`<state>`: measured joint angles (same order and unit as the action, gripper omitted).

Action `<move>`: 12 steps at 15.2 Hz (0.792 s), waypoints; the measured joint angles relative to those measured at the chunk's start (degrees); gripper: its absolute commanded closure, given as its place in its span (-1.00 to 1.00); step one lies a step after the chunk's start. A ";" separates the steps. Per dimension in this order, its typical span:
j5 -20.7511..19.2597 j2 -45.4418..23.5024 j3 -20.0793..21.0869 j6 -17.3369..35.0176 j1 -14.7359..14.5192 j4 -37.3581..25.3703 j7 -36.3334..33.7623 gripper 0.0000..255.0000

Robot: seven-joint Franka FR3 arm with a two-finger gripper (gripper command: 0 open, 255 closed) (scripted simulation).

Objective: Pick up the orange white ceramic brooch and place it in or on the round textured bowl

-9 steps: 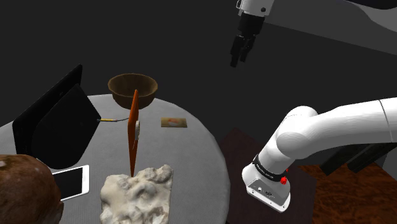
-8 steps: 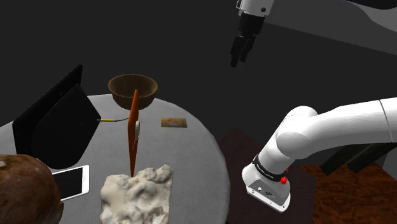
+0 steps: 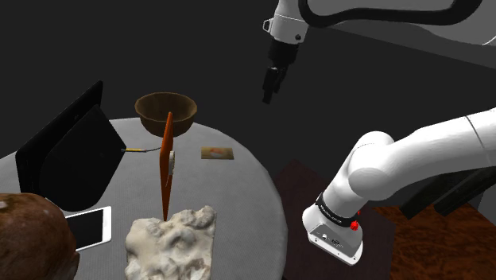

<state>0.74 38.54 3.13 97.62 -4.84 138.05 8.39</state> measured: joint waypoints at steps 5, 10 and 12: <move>1.52 -5.19 2.41 7.56 -3.62 1.75 2.88 -1.00; 2.81 -10.62 5.04 15.83 -7.17 4.04 5.74 -1.00; 3.38 -13.63 6.59 19.39 -8.74 4.34 6.27 -1.00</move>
<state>4.12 24.91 9.73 117.02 -13.59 142.39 14.66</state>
